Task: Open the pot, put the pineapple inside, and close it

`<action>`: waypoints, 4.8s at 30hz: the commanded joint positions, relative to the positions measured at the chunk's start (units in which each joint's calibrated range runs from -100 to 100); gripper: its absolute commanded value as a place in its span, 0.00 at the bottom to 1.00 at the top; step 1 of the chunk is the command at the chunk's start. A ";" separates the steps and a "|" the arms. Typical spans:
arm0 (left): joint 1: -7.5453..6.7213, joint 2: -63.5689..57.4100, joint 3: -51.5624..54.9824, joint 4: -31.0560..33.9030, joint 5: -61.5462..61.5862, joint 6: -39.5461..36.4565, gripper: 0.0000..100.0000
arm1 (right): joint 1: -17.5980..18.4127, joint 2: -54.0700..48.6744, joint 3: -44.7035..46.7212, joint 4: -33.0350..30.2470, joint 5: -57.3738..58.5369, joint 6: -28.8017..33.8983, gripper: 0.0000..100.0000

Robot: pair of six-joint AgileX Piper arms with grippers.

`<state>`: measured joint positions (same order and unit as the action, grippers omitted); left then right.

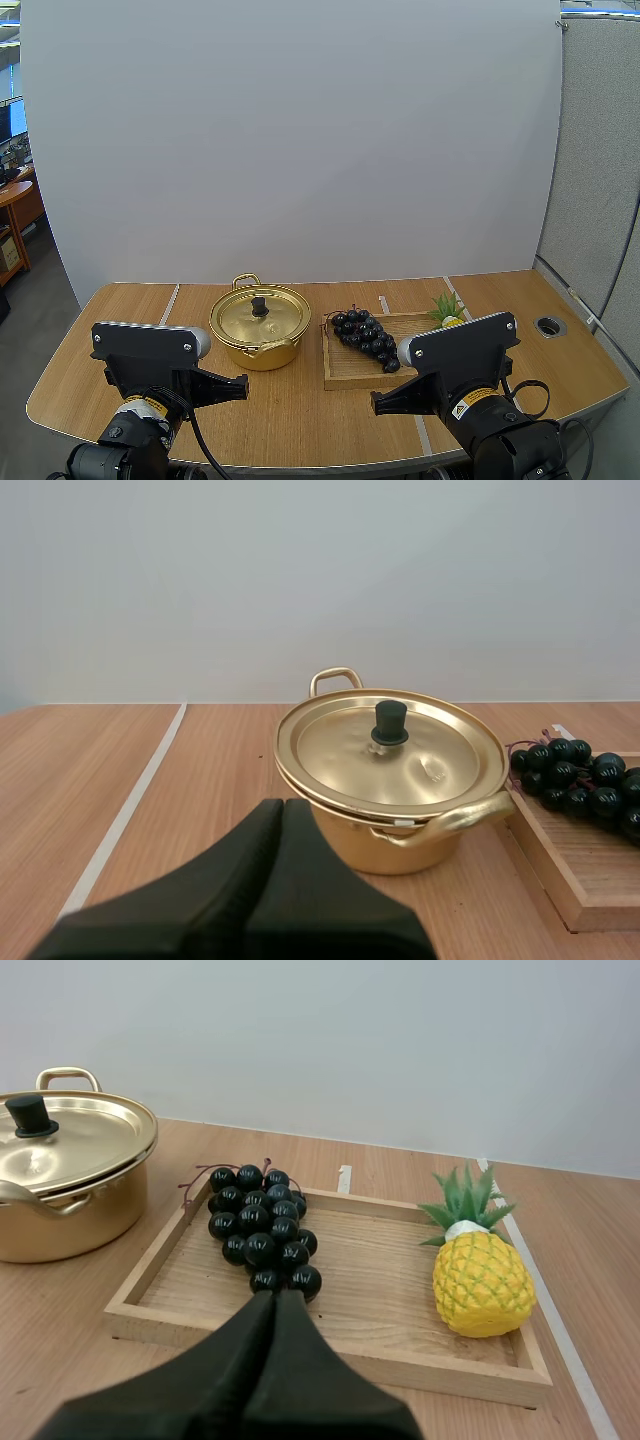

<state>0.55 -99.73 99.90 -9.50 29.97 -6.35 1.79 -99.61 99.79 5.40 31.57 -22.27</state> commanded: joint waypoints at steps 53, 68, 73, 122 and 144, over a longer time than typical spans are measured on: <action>0.11 -0.27 0.10 0.53 -1.29 -0.30 0.00 | -0.20 -0.39 0.21 0.22 -0.14 -0.05 0.00; 0.11 -0.27 0.10 0.53 -1.29 -0.30 0.00 | -0.20 -0.39 0.21 0.22 -0.14 -0.05 0.00; 0.11 -0.27 0.10 0.39 -4.90 -0.30 0.00 | -0.20 -0.39 0.21 2.79 -5.65 -0.05 0.00; 0.11 -0.27 -70.61 0.78 67.61 2.76 0.00 | -0.20 -0.39 -68.74 3.75 68.43 -0.05 0.00; 0.11 20.69 -70.61 1.18 70.03 2.76 0.00 | -0.20 16.19 -68.61 -2.27 68.43 5.19 0.00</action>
<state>0.55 -81.77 29.48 -9.02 99.89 -3.44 1.79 -85.28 31.43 3.81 100.00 -17.49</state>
